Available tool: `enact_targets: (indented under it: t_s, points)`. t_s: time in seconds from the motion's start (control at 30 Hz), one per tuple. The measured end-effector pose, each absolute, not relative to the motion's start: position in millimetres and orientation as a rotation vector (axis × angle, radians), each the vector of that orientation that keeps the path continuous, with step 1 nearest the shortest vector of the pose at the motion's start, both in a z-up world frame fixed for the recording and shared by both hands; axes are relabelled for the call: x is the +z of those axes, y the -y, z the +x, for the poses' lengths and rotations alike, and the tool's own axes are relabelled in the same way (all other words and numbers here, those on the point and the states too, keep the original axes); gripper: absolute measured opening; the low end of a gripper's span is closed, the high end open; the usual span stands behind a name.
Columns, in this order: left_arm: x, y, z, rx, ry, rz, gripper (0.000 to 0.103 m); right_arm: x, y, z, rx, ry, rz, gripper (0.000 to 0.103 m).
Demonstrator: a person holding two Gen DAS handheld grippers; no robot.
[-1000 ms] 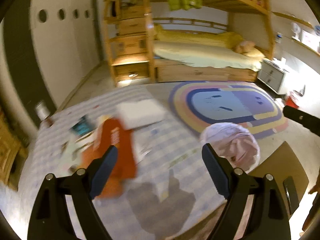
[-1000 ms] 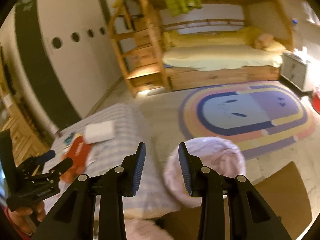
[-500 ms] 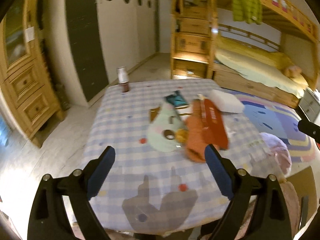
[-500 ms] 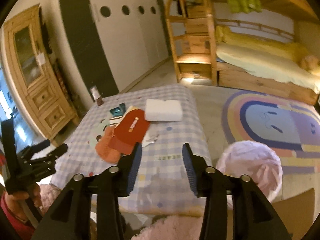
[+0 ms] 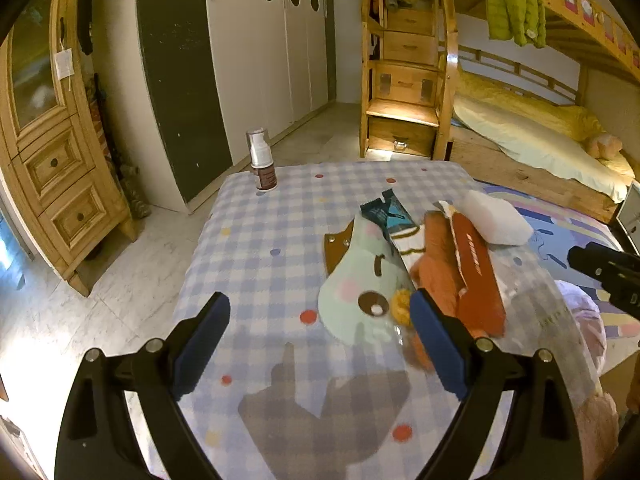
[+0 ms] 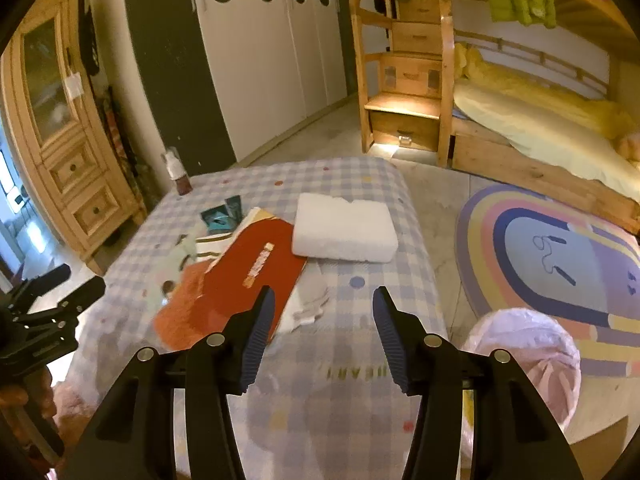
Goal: Collect trash
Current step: 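Grasp the red cardboard piece with the left gripper while the right grasps the white foam block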
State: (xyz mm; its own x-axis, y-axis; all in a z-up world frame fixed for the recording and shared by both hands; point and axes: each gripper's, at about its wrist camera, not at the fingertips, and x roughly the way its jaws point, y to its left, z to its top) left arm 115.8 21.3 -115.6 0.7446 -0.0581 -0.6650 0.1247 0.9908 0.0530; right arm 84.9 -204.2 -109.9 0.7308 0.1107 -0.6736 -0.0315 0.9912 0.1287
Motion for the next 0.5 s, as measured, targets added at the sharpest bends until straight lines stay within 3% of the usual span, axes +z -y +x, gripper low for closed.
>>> enact_targets:
  t_s: [0.43,0.5]
  points:
    - [-126.4,1.0,173.0,-0.133,-0.76,0.103,0.088,-130.4,180.8,160.6,0.043,-0.794,0.06,0.051]
    - [-126.5,2.5,174.2,-0.141,-0.761,0.103,0.088,-136.7,176.0,167.0,0.027,-0.82,0.04,0.043]
